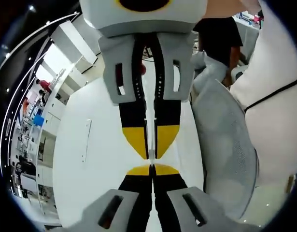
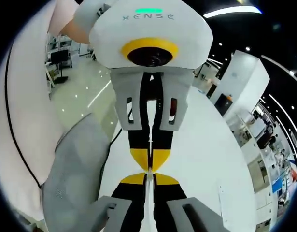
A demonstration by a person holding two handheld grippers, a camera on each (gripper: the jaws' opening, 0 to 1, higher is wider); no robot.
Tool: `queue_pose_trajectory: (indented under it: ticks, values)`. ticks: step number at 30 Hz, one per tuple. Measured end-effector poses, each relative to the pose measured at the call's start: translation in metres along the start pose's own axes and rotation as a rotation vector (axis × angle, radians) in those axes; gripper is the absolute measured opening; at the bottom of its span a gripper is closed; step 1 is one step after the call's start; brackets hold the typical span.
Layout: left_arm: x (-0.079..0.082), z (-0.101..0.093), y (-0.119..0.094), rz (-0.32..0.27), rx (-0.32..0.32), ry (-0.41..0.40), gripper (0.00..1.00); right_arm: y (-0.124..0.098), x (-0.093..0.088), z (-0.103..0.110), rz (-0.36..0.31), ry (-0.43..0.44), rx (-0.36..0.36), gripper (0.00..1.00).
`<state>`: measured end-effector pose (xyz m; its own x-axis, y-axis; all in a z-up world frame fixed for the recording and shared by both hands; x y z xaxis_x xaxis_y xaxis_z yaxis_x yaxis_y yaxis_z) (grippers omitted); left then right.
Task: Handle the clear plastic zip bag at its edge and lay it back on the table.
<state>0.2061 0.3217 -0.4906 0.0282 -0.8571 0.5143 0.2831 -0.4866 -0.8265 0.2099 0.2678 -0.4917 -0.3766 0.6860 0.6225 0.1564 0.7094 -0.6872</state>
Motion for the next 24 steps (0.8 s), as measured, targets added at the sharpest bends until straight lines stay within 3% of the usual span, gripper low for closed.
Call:
queue_pose_trajectory:
  ticks: [24]
  values:
    - [-0.0035, -0.0028, -0.0014, -0.003, 0.002, 0.001, 0.00, 0.0058, 0.0049, 0.0030, 0.002, 0.009, 0.011, 0.00]
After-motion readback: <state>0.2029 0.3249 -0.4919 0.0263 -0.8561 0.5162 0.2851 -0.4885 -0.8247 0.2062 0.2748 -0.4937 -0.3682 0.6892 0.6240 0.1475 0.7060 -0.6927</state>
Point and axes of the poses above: the point that each gripper's makers call its tool centre point, and the gripper's own axes: y roughly forward along the fingers, z roughly to its left, x roughly out of its top, the point moved 5 cm from there along -y, roughly backward along the fingers, and after that the axes turned 8 degrees about -y, right-handed, at the moved point
